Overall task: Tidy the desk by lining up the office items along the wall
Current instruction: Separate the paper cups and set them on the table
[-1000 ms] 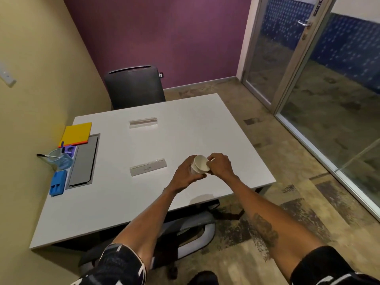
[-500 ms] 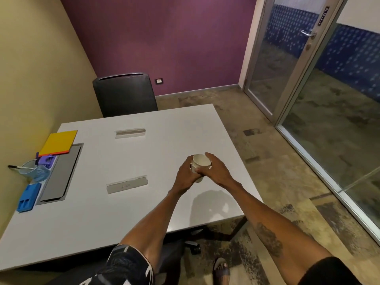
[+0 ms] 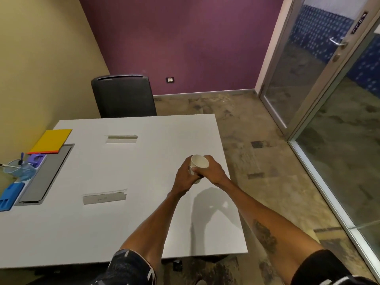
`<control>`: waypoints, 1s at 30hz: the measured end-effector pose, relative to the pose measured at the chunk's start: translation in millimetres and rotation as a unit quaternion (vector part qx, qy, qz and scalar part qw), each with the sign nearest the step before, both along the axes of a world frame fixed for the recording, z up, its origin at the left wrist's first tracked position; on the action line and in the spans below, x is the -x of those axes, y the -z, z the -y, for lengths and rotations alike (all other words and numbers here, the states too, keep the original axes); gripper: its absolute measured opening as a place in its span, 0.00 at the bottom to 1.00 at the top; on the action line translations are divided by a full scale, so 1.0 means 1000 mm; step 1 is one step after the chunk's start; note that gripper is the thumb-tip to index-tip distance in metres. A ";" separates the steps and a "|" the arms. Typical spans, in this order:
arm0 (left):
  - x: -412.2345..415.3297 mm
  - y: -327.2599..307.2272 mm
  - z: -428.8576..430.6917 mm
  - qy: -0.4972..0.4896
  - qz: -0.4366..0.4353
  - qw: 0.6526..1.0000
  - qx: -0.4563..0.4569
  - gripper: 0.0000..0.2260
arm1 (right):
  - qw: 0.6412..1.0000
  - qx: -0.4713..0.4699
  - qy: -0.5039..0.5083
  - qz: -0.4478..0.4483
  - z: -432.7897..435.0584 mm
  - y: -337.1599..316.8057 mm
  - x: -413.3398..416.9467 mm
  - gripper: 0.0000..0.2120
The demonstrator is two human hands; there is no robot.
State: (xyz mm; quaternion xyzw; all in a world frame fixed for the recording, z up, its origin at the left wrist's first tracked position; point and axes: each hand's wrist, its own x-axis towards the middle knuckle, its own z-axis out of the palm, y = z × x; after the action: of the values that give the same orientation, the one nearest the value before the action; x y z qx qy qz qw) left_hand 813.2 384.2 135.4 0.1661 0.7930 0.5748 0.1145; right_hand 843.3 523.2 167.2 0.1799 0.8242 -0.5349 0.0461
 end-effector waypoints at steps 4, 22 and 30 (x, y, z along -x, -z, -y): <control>0.015 0.000 -0.028 -0.046 0.007 0.999 0.007 0.28 | 0.999 0.036 -0.022 -0.030 -0.030 0.002 0.027 0.30; 0.009 -0.011 -0.193 -0.300 0.049 0.949 0.079 0.23 | 0.971 0.114 -0.206 -0.037 -0.187 -0.009 0.106 0.32; 0.021 -0.010 -0.191 -0.376 0.059 0.921 0.088 0.25 | 0.956 0.105 -0.270 -0.044 -0.179 -0.005 0.145 0.33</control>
State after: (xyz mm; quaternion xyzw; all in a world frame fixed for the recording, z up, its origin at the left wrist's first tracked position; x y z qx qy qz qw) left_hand 792.5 575.5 145.5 -0.1891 0.8360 0.5127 -0.0490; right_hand 698.1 702.4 172.3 -0.0789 0.7823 -0.5938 0.1708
